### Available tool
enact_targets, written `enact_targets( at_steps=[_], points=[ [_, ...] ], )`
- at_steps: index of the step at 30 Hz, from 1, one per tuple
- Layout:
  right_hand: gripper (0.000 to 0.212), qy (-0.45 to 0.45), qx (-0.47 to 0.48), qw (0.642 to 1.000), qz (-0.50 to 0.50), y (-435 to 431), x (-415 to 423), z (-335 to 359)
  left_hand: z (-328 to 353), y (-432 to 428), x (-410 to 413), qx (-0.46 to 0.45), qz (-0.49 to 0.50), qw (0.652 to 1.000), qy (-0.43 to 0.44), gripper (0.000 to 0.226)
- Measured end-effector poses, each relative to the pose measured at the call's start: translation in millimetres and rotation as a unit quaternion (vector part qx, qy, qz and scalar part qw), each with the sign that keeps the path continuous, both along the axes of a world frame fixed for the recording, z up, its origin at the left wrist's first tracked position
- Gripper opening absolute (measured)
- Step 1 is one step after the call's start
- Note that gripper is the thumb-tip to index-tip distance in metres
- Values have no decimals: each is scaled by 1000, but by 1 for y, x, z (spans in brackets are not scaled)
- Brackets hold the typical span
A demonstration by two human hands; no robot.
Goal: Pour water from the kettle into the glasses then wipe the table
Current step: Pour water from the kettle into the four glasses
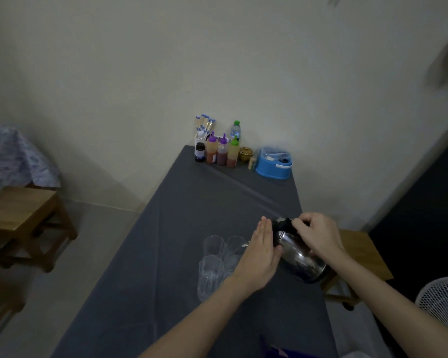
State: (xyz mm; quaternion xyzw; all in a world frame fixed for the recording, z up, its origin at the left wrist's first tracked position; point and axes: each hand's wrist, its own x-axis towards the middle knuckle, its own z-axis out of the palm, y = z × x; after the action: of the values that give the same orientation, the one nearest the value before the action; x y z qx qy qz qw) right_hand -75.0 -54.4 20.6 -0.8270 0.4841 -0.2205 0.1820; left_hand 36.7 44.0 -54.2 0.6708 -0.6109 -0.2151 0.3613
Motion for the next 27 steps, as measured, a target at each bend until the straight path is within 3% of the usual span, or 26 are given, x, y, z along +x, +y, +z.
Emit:
enact_targets(
  at_steps=[3,7,15,22,27],
  points=[
    [31,-39,13,999,-32,0,-7,-11,0,-3,1,9,-13,1000,-18,66],
    [36,-97,43,990,-92,-1,-16,-26,0,-10,2,8,-34,998,-54,95],
    [29,-266,155,931,-195,2,-22,-43,15,-18,3,-7,-56,986,-156,81],
    [23,-321,161,916,-177,6,-7,-39,26,-14,14,-33,-31,980,-195,79],
    [26,-306,133,935,-121,14,14,-25,24,-5,26,-42,9,983,-177,73]
  ],
)
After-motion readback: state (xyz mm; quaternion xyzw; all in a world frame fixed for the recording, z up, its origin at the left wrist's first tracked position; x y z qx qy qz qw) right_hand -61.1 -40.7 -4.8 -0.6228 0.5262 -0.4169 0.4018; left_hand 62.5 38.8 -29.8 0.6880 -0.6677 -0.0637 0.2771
